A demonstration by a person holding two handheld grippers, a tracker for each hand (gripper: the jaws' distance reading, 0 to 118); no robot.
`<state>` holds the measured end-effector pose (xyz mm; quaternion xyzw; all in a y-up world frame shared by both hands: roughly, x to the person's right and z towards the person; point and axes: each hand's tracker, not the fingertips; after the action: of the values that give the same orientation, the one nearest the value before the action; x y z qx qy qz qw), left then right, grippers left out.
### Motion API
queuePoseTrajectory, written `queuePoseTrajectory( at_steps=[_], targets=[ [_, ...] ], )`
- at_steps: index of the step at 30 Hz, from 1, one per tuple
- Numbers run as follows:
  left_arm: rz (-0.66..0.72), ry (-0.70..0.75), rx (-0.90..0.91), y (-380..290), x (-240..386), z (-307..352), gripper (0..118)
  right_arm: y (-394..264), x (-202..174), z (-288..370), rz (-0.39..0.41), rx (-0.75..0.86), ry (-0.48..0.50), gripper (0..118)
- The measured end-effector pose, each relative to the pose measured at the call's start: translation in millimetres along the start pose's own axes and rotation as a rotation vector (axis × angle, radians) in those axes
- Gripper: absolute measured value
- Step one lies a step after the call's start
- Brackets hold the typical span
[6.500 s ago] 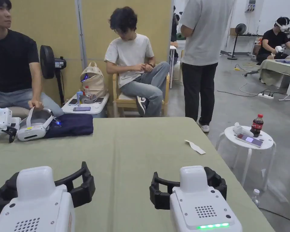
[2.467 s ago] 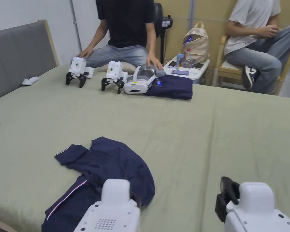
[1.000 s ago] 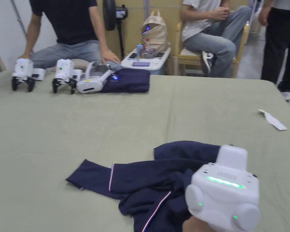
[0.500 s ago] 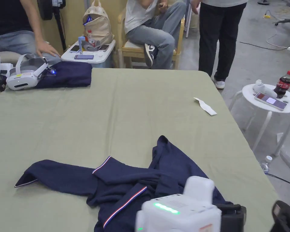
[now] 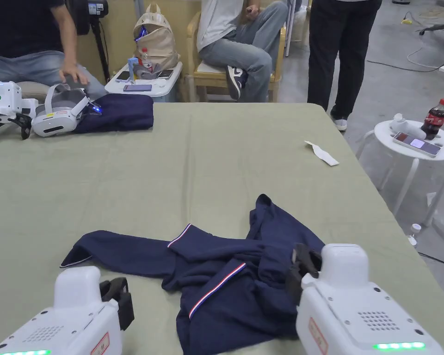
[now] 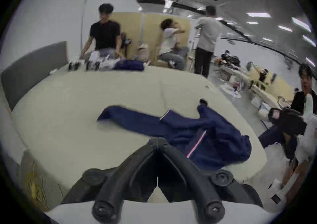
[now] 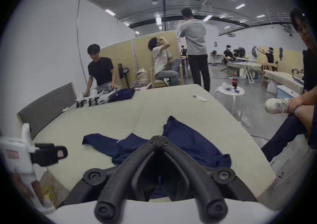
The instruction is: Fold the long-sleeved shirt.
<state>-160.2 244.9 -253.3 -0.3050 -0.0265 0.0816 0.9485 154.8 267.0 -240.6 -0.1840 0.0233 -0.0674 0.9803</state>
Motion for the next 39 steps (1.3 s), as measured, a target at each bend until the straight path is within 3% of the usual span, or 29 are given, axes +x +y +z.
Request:
queuePoseTrajectory(
  at_steps=[1,5,17,18,19,20,21,24,25,27,28,29,31,34,36,39],
  targets=[
    [0.008,-0.065,-0.040,-5.1,-3.5,-3.4,0,1.9,-5.1,-1.6,0.010,-0.019,0.005,1],
    [-0.022,-0.086,-0.049,-19.0,4.8,-4.0,0,5.3,-15.0,4.2,0.051,-0.011,0.009,1],
    [-0.135,-0.177,-0.043,2.9,58.6,-29.8,0,1.1,23.7,7.9,0.027,-0.016,-0.070,1],
    [-0.174,-0.185,-0.091,5.2,68.2,-39.5,6,0.9,28.6,7.0,0.017,-0.017,-0.075,1],
    [-0.198,-0.213,-0.100,2.2,72.8,-50.8,27,1.3,32.8,6.4,0.009,-0.019,-0.079,1],
    [-0.200,-0.234,-0.108,-1.6,76.3,-62.2,57,-0.1,36.7,5.2,0.005,-0.021,-0.086,1],
    [-0.183,-0.246,-0.158,-7.1,79.9,-77.7,77,-2.1,40.4,3.7,0.003,-0.024,-0.095,1],
    [-0.156,-0.241,-0.284,-28.8,97.0,-124.0,75,-13.5,55.1,-3.0,-0.012,-0.046,-0.105,1],
    [-0.151,-0.225,-0.345,-45.2,97.7,-148.2,66,-17.7,59.2,-6.0,-0.021,-0.057,-0.115,1],
    [-0.144,-0.156,-0.499,-72.0,98.4,-184.5,27,-22.7,65.8,-10.0,-0.041,-0.085,-0.127,1],
    [-0.182,-0.125,-0.247,-65.8,97.9,-163.5,9,-25.8,69.8,-12.7,-0.046,-0.107,-0.136,1],
    [-0.122,-0.201,-0.252,-59.5,96.0,-159.9,8,-28.0,72.8,-14.4,-0.046,-0.123,-0.144,1],
    [-0.034,-0.161,-0.363,-57.6,94.2,-170.7,6,-34.7,78.6,-15.4,-0.047,-0.123,-0.156,1],
    [-0.066,-0.184,-0.325,-55.1,91.7,-154.5,4,-38.1,85.9,-21.1,-0.116,-0.141,-0.159,1],
    [-0.037,-0.268,-0.230,-45.4,83.6,-116.1,4,-36.0,83.9,-18.2,-0.098,-0.146,-0.163,1],
    [-0.108,-0.304,-0.141,-25.8,78.8,-44.7,4,-30.9,80.7,-11.3,-0.075,-0.132,-0.164,1]
  ],
)
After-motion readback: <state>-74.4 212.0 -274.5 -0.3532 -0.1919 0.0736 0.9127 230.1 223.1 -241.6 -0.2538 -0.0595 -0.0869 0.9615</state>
